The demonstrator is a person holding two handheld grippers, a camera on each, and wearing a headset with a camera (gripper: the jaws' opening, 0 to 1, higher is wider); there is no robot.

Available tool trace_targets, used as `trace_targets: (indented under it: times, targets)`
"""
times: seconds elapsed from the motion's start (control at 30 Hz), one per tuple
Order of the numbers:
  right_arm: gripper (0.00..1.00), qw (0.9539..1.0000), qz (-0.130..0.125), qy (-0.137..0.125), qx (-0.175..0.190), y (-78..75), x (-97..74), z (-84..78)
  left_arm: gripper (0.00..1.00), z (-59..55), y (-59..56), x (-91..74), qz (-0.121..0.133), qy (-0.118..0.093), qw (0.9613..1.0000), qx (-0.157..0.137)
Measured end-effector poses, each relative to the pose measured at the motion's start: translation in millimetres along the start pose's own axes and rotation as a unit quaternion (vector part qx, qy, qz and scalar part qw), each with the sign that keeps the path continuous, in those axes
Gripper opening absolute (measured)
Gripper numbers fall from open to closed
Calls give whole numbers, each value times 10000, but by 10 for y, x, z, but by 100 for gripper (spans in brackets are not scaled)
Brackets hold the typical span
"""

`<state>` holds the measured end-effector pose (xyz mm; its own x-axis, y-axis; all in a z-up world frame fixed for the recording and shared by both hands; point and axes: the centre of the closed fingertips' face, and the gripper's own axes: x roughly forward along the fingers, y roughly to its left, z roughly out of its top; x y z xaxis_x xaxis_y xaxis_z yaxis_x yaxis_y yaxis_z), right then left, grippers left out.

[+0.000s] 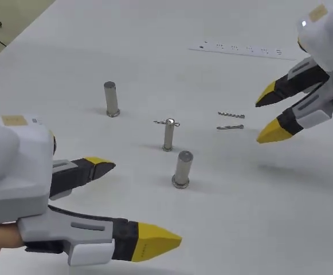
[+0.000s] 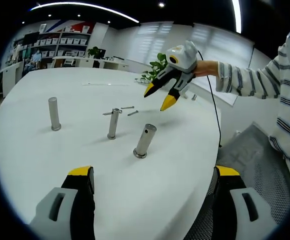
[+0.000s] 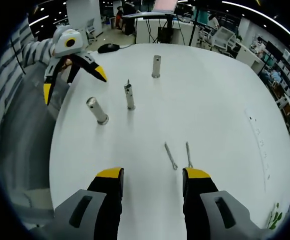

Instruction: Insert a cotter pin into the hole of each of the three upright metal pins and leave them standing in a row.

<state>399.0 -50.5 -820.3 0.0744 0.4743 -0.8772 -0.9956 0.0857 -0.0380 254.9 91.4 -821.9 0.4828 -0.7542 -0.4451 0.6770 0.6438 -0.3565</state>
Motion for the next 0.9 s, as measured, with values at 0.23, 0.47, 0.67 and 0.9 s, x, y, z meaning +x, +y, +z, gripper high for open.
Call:
trace_targets:
  times: [0.23, 0.47, 0.67, 0.9]
  targets:
    - [40, 9998, -95, 170, -69, -122, 140, -92, 99, -32, -45, 4, -57, 70, 9999, 64]
    - [31, 9998, -34, 153, -92, -161, 251, -109, 99, -49, -72, 34, -108, 94, 9999, 48]
    - [22, 9997, 32, 118, -197, -138, 326, -40, 99, -72, -85, 36, -121, 140, 9998, 57]
    - [20, 9988, 79, 230, -433, -84, 408, 0, 99, -108, -46, 24, -35, 173, 9998, 18]
